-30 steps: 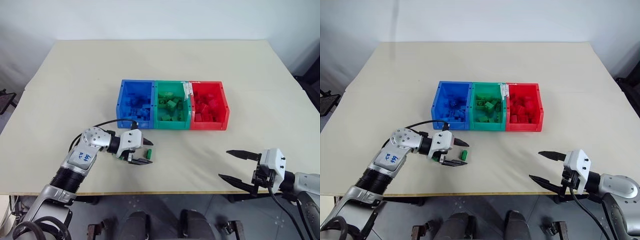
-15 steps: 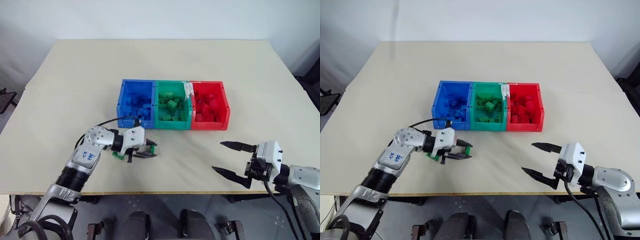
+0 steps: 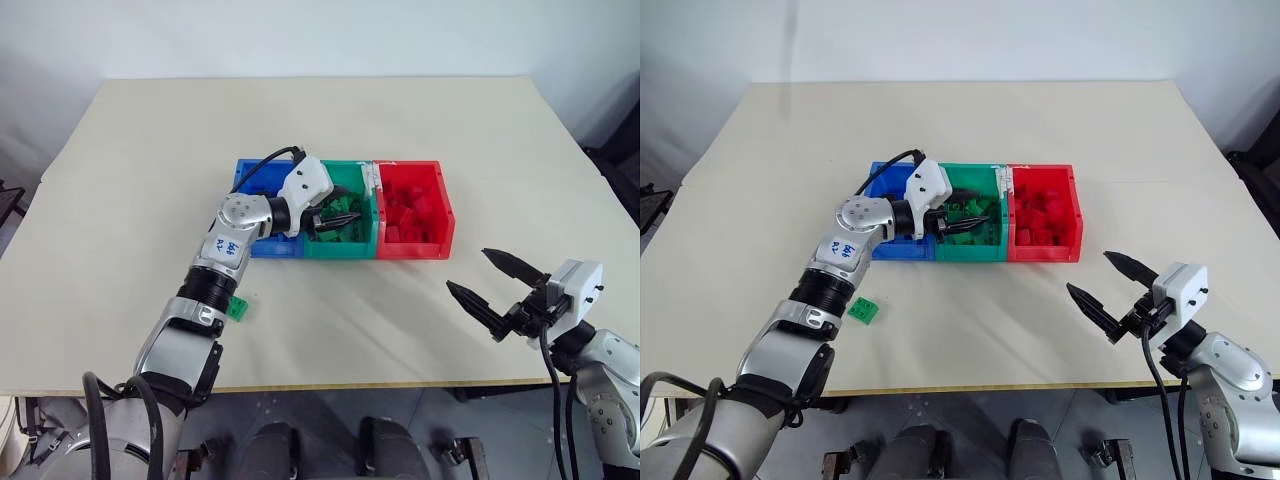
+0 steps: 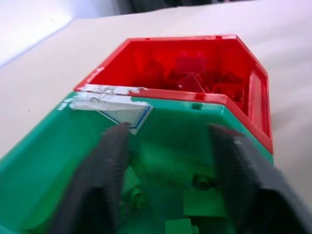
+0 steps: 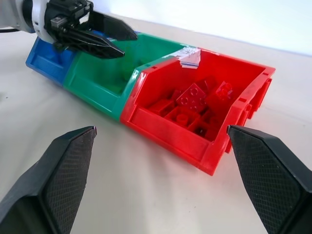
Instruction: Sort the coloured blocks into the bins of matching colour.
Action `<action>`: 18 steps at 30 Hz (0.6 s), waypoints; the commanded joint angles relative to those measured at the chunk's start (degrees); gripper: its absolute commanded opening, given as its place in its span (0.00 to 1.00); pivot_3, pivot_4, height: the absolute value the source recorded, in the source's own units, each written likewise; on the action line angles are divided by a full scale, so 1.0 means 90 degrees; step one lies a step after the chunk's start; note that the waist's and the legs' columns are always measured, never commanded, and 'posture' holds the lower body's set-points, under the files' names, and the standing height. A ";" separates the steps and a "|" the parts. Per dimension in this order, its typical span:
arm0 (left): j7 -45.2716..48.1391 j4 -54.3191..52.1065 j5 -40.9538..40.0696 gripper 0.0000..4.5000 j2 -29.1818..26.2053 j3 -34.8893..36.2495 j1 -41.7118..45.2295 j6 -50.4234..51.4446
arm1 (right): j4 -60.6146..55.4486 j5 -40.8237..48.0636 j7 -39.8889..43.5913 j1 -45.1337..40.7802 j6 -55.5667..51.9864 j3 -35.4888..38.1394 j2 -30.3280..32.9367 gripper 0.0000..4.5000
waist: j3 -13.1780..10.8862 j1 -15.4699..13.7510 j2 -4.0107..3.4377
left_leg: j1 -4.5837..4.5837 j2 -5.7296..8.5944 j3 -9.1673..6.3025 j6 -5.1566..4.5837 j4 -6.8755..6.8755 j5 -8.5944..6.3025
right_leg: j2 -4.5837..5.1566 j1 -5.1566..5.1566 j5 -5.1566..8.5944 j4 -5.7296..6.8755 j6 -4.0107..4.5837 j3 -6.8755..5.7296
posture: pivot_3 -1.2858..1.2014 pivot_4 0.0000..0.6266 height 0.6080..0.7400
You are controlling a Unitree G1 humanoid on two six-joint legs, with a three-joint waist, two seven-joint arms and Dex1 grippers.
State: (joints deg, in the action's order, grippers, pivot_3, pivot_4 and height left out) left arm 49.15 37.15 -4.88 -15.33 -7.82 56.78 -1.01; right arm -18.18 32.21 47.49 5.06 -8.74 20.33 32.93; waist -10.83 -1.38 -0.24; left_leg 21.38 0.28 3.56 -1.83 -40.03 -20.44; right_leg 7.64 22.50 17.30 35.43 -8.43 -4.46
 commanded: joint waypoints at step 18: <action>0.1587 -0.3906 -0.2143 0.99 -0.3110 0.3328 -0.5512 -0.0341 | 0.1032 -0.0330 0.2432 -0.2052 0.0188 -0.1990 0.0691 1.00 | -0.0001 0.0124 0.0000 | -0.0008 -0.0030 -0.0036 0.0001 0.0000 -0.0008 | 0.0024 -0.0004 0.0003 0.0000 0.0006 -0.0007 | 0.52 0.24 1.00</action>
State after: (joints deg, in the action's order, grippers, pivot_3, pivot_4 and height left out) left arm 63.89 5.82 -22.30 -42.07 18.55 8.81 -3.85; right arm -8.99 29.27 67.31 -12.63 -8.46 2.73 38.65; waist -10.84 -0.27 -0.24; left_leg 21.31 0.06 3.16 -1.84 -40.05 -20.52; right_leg 7.95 22.41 17.33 35.44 -8.37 -4.58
